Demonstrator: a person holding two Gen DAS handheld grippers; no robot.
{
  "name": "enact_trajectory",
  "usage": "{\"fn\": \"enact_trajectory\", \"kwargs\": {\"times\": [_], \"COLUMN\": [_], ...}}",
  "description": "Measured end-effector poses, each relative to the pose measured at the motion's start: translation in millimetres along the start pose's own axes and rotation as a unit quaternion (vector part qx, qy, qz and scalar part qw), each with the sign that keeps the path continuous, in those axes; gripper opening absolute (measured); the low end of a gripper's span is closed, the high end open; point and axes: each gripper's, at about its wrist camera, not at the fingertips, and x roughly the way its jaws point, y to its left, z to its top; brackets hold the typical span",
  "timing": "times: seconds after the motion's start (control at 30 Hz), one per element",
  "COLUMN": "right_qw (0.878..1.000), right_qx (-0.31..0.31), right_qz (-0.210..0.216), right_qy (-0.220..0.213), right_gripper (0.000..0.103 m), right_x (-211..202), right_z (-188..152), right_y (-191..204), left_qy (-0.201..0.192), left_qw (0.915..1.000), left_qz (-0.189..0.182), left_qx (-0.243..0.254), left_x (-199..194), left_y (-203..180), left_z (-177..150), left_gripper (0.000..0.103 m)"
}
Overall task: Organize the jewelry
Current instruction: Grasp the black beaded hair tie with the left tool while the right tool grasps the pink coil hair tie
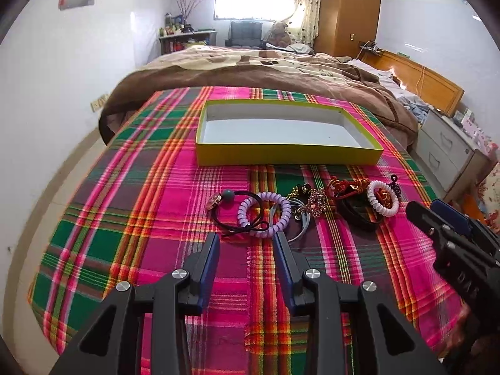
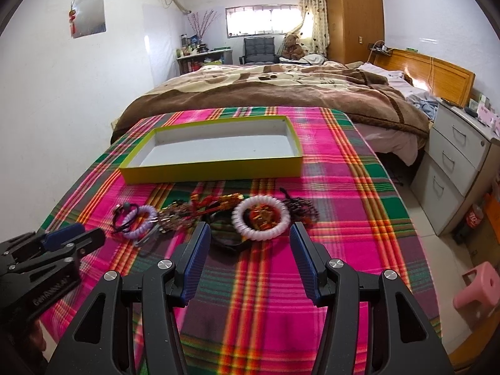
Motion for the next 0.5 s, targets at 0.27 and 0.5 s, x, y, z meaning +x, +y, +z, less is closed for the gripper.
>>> {"fn": "enact_trajectory", "kwargs": {"times": [0.27,0.5], "right_qw": [0.999,0.997], "right_qx": [0.034,0.056], "right_qz": [-0.006,0.044], "right_qy": [0.008,0.043], "right_gripper": [0.054,0.054], "right_x": [13,34], "right_z": [10,8], "right_y": [-35,-45], "left_qy": [0.012,0.027], "left_qw": [0.9993,0.9984], "left_qz": [-0.036,-0.037], "left_qx": [-0.008,-0.033], "left_x": [12,23], "left_y": [23,37], "left_z": [10,14], "left_gripper": [0.035,0.035]}}
